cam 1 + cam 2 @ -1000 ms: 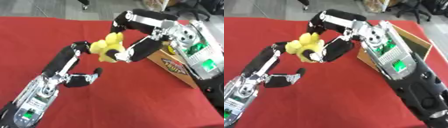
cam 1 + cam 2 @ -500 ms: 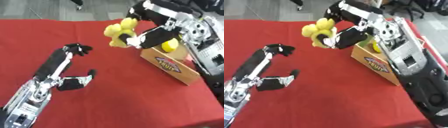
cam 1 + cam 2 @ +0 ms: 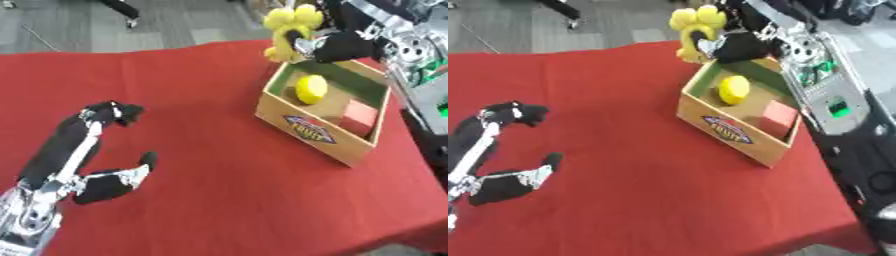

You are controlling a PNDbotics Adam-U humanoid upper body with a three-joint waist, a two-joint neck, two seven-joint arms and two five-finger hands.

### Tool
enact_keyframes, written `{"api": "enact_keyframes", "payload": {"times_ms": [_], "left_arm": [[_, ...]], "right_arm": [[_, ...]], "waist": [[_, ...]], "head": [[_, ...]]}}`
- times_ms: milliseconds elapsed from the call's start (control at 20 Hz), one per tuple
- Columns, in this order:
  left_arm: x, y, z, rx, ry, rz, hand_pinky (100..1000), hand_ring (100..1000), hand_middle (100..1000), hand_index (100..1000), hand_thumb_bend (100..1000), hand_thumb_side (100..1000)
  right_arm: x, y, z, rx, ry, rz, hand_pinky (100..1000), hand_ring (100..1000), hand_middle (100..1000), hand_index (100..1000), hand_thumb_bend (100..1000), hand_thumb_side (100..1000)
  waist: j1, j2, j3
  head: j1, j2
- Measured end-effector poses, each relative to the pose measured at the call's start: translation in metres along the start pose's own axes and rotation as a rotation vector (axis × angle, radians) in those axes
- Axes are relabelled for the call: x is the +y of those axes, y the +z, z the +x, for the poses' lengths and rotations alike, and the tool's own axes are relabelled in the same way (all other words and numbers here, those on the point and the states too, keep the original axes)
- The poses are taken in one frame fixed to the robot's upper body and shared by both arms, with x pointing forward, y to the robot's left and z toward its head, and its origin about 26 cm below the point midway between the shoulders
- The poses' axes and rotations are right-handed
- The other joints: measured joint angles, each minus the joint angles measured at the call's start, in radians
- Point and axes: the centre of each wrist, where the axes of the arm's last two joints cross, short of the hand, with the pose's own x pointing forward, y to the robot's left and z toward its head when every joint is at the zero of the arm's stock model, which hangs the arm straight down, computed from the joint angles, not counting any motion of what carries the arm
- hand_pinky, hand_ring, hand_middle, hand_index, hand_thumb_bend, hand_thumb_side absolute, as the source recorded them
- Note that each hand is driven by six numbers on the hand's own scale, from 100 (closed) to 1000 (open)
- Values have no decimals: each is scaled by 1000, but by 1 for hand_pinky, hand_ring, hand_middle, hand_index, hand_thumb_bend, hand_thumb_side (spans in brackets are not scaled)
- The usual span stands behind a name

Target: Pick up the objects with one hand, pass them to the other hand, and then place them into the box on the other side of the table.

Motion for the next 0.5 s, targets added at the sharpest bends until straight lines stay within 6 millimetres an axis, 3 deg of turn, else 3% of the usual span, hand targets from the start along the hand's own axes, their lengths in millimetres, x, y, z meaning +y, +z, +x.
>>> {"api": "enact_keyframes", "payload": {"times_ms": [200, 500], "left_arm": [[5, 2, 0, 4, -6, 22, 777, 671, 654, 832, 337, 217], [13, 5, 2, 9, -10, 55, 778, 669, 652, 831, 341, 233]], "right_arm": [[-15, -1, -33, 122, 12, -90, 854, 781, 561, 465, 180, 100], [-20, 2, -80, 280, 24, -159, 852, 781, 588, 498, 100, 100]], "waist": [[5, 0, 3], [13, 4, 9]], "head": [[-16, -7], [-45, -21]]}}
